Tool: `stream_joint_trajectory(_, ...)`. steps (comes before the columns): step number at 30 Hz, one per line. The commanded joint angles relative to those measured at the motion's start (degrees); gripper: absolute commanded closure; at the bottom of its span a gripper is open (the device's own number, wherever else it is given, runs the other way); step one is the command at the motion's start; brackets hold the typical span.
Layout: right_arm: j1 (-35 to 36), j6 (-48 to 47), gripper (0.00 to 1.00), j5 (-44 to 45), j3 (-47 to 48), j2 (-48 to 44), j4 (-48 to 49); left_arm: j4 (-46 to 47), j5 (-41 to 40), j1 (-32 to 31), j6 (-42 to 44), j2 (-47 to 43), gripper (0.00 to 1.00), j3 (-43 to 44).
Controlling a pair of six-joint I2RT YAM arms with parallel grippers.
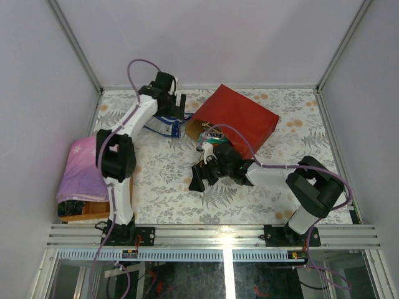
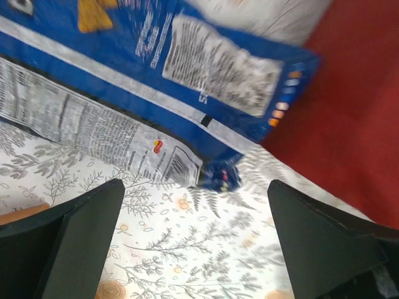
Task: Take the snacks out of the paper bag
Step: Adjust the snack at the corner of the board.
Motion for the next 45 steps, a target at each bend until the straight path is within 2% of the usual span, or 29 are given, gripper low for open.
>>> stream_joint_trajectory(1, -0.33, -0.51, 0.01, -1.01, 2.98, 0.85, 1.63, 14.24, 14.2, 6.18, -5.08, -14.35, 0.0, -3.24)
stream_joint_trajectory(3, -0.31, -0.18, 0.01, -1.13, 3.15, 0.96, 2.05, 15.52, 15.1, 10.94, -9.11, -12.86, 0.0, -3.36)
stream_joint_trajectory(4, -0.32, -0.12, 0.01, -1.26, 3.18, 0.87, 2.1, 15.56, 15.71, 13.27, -10.71, -10.89, 0.06, -3.26)
stream_joint_trajectory(6, -0.33, -0.17, 0.01, -1.29, 3.11, 0.81, 1.78, 14.52, 18.76, 16.58, -12.57, -5.63, 0.29, -2.52)
stream_joint_trajectory(8, -0.33, -0.45, 0.01, -0.98, 2.94, 0.56, 1.32, 13.74, 23.3, 17.95, -13.4, -0.48, 0.58, -2.7)
stream_joint_trajectory(10, -0.35, -0.58, 0.01, -0.75, 2.67, 0.48, 1.19, 15.87, 26.04, 17.59, -14.37, 1.08, 0.74, -5.99)
stream_joint_trajectory(14, -0.35, -0.54, 0.01, -0.62, 2.7, 1.03, 1.14, 21.79, 26.84, 16.38, -15.84, 0.19, 0.91, -15.07)
stream_joint_trajectory(17, -0.31, -0.18, 0.01, -1.21, 2.9, 2.26, 1.98, 24.43, 27.35, 15.96, -17.19, 1.65, 0.96, -18.32)
stream_joint_trajectory(20, -0.32, -0.21, 0.01, -1.55, 3.4, 3.0, 1.67, 24.9, 25.51, 15.8, -18.26, 4.78, 1.0, -17.88)
stream_joint_trajectory(24, -0.36, -0.8, 0.01, -0.77, 3.3, 2.15, 0.66, 24.36, 20.76, 16.33, -20.51, 5.66, 1.0, -17.17)
stream_joint_trajectory(27, -0.29, -1.08, 0.01, -0.34, 2.93, 1.86, 0.44, 25.61, 16.58, 19.39, -24.11, 3.95, 1.0, -18.88)
stream_joint_trajectory(31, -0.33, -1.05, 0.01, -0.8, 2.99, 1.85, 0.77, 28.0, 16.65, 26.0, -28.23, 2.22, 1.0, -21.25)
stream_joint_trajectory(34, -0.29, -1.19, 0.01, -1.15, 3.24, 1.85, 0.73, 26.65, 15.1, 29.61, -28.51, 2.55, 1.0, -19.46)
stream_joint_trajectory(37, -0.41, -1.48, 0.01, -1.21, 3.64, 1.78, 0.41, 25.44, 13.71, 31.82, -29.31, 2.9, 1.0, -17.9)
stream_joint_trajectory(40, -0.37, -1.52, 0.01, -1.12, 3.52, 1.67, 0.44, 27.24, 14.14, 33.09, -30.96, 1.38, 0.99, -20.05)
stream_joint_trajectory(41, -0.35, -1.54, 0.01, -1.11, 3.52, 1.75, 0.44, 28.09, 14.29, 33.05, -31.15, 0.22, 0.93, -21.07)
stream_joint_trajectory(42, -0.36, -1.59, 0.01, -1.12, 3.52, 1.8, 0.33, 29.26, 14.56, 32.69, -31.13, -1.41, 0.81, -22.35)
stream_joint_trajectory(45, -0.39, -1.52, 0.01, -1.28, 3.59, 2.09, 0.38, 33.27, 13.72, 30.99, -30.89, -8.11, 0.34, -26.12)
